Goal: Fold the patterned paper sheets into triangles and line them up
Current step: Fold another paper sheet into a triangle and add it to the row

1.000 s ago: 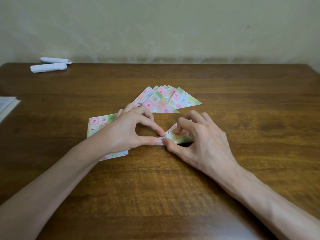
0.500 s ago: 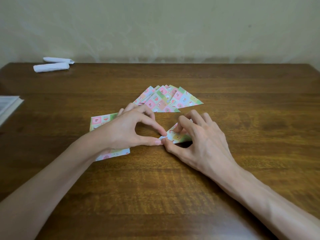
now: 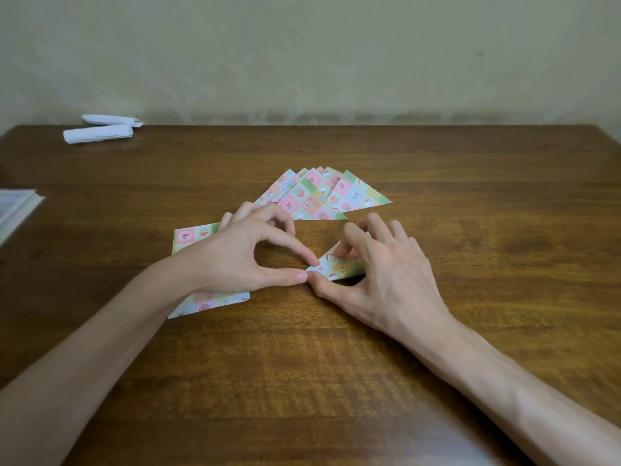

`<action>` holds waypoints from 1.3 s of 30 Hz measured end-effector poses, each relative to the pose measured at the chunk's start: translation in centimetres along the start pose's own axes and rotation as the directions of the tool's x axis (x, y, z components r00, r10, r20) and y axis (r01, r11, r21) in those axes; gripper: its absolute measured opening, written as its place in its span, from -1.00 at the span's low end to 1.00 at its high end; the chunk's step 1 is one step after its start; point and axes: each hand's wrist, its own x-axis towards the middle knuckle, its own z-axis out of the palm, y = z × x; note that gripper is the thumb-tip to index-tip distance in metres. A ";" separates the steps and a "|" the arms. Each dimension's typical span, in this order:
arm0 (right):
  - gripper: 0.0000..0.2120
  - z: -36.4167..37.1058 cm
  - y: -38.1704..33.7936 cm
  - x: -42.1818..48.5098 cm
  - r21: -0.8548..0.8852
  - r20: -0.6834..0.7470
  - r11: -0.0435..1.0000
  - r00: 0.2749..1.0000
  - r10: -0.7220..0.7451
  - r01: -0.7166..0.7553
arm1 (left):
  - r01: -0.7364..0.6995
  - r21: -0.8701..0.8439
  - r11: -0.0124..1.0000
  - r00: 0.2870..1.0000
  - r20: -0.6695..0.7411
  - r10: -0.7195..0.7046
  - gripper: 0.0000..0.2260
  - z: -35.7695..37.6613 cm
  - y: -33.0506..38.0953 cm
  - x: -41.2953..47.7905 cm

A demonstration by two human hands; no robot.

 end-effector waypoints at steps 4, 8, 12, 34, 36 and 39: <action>-0.53 0.2 0.3 0.0 0.056 -0.010 0.998 1.000 0.010 -0.009 | 0.007 -0.004 1.000 1.000 -0.018 -0.007 -0.73 0.1 0.2 0.0; -0.54 0.3 0.4 0.0 0.074 -0.012 0.997 1.000 0.010 -0.009 | 0.018 -0.001 1.000 0.999 -0.043 -0.019 -0.73 0.3 0.2 0.0; -0.54 0.1 0.7 0.1 0.105 0.011 0.994 1.000 0.011 -0.012 | 0.019 -0.017 1.000 0.994 -0.108 -0.020 -0.75 0.8 0.3 0.0; -0.78 -0.9 1.8 -0.2 0.269 0.069 0.963 0.997 -0.028 0.009 | -0.013 -0.002 1.000 0.984 -0.179 0.013 -0.79 1.8 0.6 0.2; -0.77 -0.8 1.7 -0.3 0.254 0.051 0.967 0.998 -0.040 0.025 | -0.055 0.013 0.998 0.987 -0.151 0.056 -0.80 1.8 0.6 0.1; -0.80 -0.7 2.0 -0.3 0.281 0.045 0.959 0.998 -0.045 0.031 | -0.080 0.039 0.996 0.990 -0.114 0.084 -0.81 1.7 0.7 0.1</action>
